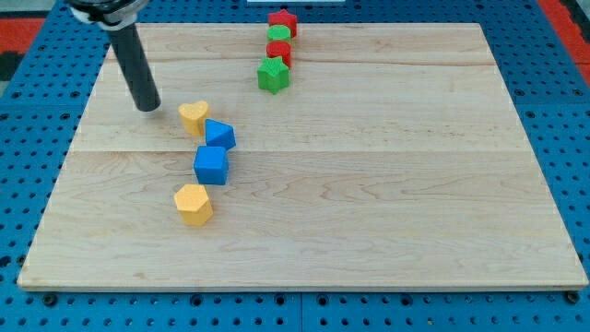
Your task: Keep yellow heart in between green star and blue triangle
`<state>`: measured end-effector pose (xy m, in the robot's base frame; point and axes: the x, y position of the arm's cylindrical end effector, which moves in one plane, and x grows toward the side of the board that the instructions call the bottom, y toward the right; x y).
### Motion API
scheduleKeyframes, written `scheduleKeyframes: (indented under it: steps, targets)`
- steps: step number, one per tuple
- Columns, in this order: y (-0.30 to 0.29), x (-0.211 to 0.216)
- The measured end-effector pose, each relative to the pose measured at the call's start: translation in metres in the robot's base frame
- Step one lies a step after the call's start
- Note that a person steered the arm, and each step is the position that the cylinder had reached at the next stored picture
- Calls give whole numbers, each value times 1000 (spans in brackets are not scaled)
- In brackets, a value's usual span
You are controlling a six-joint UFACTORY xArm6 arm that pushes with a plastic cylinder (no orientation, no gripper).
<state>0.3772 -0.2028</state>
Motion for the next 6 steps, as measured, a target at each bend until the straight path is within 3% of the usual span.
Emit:
scheduleKeyframes:
  steps: [1, 6]
  targets:
    - [11, 29]
    - [87, 3]
